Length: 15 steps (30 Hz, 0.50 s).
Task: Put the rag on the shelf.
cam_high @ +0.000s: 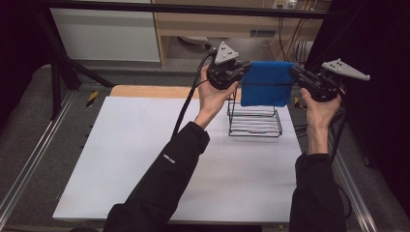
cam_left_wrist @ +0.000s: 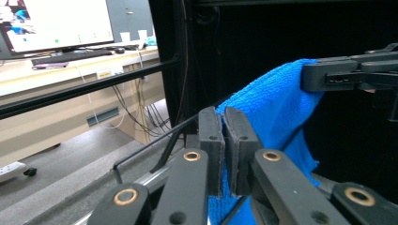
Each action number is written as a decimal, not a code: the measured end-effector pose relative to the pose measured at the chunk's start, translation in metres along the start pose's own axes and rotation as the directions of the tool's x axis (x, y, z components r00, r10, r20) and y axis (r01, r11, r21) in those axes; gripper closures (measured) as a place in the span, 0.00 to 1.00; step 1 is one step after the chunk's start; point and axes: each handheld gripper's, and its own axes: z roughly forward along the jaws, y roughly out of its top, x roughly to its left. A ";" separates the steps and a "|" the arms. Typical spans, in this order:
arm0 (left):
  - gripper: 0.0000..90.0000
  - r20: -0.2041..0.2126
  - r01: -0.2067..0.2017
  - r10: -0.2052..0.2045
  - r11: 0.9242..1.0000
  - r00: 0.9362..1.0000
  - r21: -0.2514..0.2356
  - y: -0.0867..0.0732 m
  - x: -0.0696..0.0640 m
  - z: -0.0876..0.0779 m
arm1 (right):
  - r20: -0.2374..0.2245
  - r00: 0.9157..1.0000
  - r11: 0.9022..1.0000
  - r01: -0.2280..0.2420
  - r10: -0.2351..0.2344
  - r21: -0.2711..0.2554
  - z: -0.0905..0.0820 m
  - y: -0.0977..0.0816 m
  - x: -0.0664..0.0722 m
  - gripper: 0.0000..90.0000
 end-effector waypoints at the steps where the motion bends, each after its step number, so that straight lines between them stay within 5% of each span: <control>1: 0.96 0.006 0.002 -0.002 1.000 1.000 -0.001 0.000 -0.001 -0.001 | -0.003 1.000 1.000 0.005 -0.005 0.001 -0.001 -0.001 0.000 0.92; 15: 0.95 0.049 -0.032 0.030 0.999 0.998 0.038 -0.007 -0.012 -0.013 | -0.035 0.999 1.000 0.008 -0.007 0.025 -0.013 -0.012 0.001 0.91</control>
